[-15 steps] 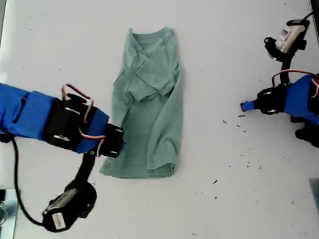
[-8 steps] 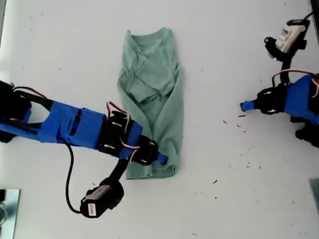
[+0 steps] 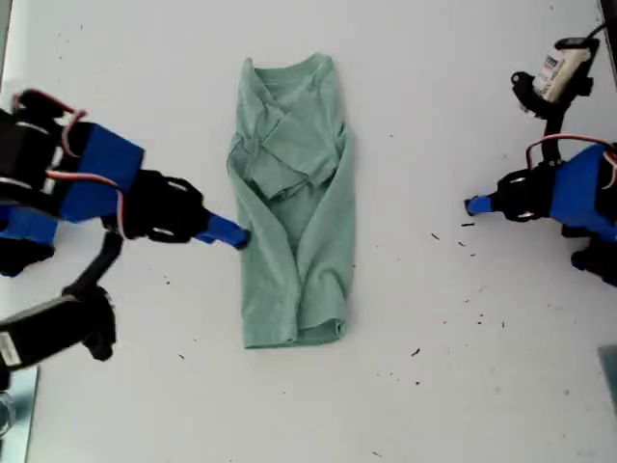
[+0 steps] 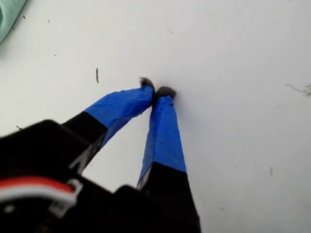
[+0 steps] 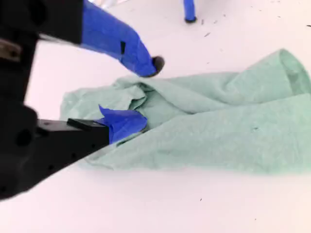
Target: Fold t shirt
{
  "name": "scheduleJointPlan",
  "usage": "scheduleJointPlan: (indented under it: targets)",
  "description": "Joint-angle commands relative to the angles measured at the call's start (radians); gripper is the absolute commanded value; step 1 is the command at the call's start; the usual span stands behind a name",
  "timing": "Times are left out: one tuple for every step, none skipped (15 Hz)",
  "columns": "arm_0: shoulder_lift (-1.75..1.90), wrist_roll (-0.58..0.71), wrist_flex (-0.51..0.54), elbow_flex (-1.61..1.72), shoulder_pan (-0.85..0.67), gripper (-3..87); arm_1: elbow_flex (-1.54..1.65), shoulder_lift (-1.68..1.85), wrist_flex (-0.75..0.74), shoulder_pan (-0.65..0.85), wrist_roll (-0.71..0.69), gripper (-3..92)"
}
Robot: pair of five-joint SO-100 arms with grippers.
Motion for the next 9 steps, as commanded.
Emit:
scheduleJointPlan:
  targets:
    - [0.574, -0.094, -0.138, 0.664, -0.026, -0.1, 0.038, 0.02, 0.006, -0.005, 0.008, 2.4]
    - [0.71, -0.146, -0.179, 0.802, 0.012, -0.1, 0.038, 0.02, 0.006, -0.005, 0.008, 2.4]
    - [0.805, -0.207, -0.206, 0.904, 0.052, -0.2, 0.038, 0.02, 0.006, -0.005, 0.008, 2.4]
    - [0.861, -0.25, -0.204, 0.966, 0.078, -0.2, 0.038, 0.02, 0.006, -0.003, 0.011, 2.4]
    - [0.893, -0.267, -0.187, 0.991, 0.086, -0.2, 0.04, 0.02, 0.006, -0.005, 0.014, 2.4]
    - [0.897, -0.264, -0.164, 0.968, 0.074, -0.2, 0.032, 0.02, 0.0, -0.025, 0.031, 2.4]
    - [0.856, -0.256, -0.141, 0.896, 0.061, -0.2, 0.006, 0.006, -0.005, -0.054, 0.06, 2.4]
    - [0.739, -0.256, -0.117, 0.758, 0.069, -0.2, -0.098, -0.055, -0.011, -0.101, 0.101, 2.4]
    - [0.557, -0.256, -0.092, 0.568, 0.095, 4.0, -0.304, -0.244, -0.035, -0.161, 0.14, 2.2]
